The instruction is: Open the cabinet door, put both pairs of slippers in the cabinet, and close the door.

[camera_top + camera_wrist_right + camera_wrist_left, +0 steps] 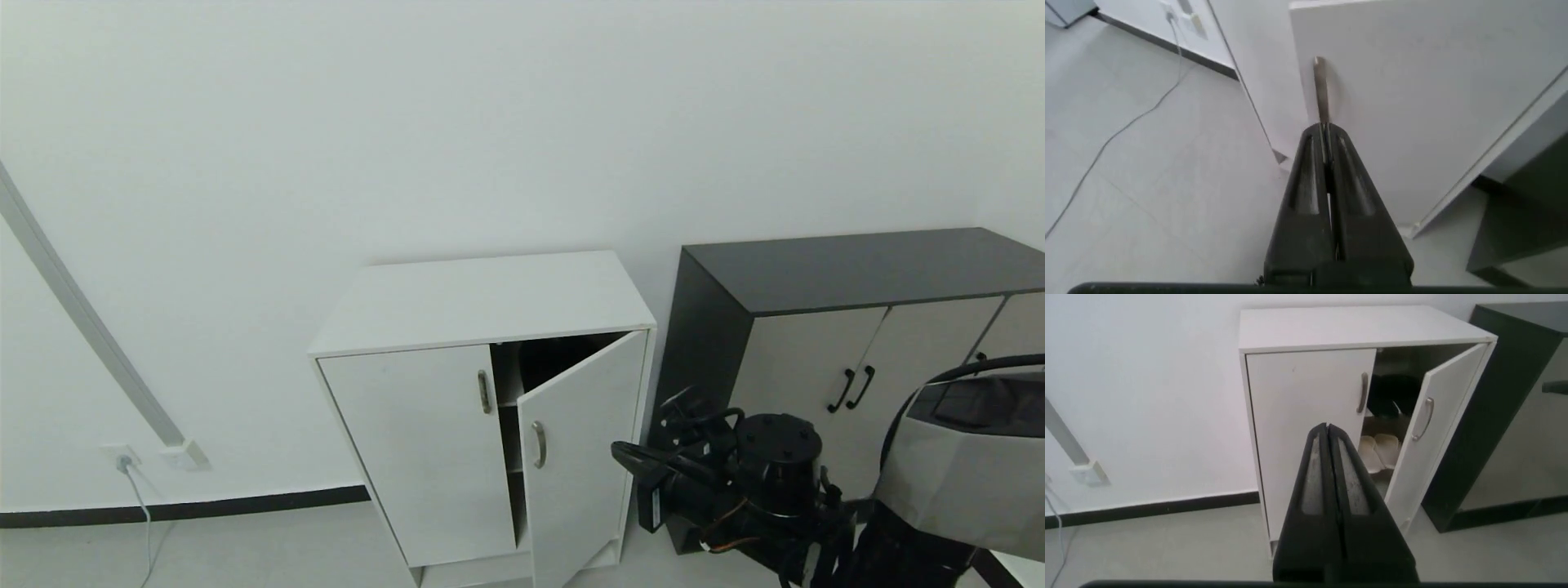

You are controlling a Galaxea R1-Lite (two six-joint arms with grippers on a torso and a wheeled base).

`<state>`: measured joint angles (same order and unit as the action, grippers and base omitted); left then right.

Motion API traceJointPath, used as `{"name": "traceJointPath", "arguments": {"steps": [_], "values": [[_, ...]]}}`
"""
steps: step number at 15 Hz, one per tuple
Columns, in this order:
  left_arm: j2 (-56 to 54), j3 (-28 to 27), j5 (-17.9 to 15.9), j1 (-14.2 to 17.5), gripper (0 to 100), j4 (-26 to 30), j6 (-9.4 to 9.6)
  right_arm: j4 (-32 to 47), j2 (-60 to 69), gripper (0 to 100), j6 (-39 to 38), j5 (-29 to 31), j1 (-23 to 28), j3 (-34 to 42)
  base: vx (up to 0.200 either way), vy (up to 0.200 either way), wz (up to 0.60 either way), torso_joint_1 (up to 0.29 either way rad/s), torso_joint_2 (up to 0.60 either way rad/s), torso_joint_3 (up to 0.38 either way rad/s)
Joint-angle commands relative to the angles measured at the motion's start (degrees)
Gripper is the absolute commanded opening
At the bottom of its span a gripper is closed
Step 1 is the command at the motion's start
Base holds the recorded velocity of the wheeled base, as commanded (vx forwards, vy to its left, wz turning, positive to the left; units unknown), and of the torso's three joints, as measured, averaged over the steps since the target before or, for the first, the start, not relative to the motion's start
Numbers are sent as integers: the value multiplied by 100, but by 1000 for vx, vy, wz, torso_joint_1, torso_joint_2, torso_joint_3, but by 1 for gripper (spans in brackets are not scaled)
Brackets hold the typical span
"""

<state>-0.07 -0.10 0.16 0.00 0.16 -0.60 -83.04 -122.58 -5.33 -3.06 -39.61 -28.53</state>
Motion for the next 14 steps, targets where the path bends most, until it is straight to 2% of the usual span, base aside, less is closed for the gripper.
{"name": "traceJointPath", "arguments": {"steps": [1,5,10,14], "values": [[7,1,2,0,0,2,-2,-72,-100,0,-3,-2,6,146,200,0,0,-17,-17,12],[7,1,2,0,0,2,-2,-151,-179,0,5,-2,-56,181,200,0,0,6,1,4],[7,1,2,0,0,2,-11,-423,-478,0,-12,-2,-56,84,0,0,0,0,0,0],[7,1,2,-9,0,2,-11,-133,-812,0,-12,-2,58,-566,0,0,0,0,0,0]]}}
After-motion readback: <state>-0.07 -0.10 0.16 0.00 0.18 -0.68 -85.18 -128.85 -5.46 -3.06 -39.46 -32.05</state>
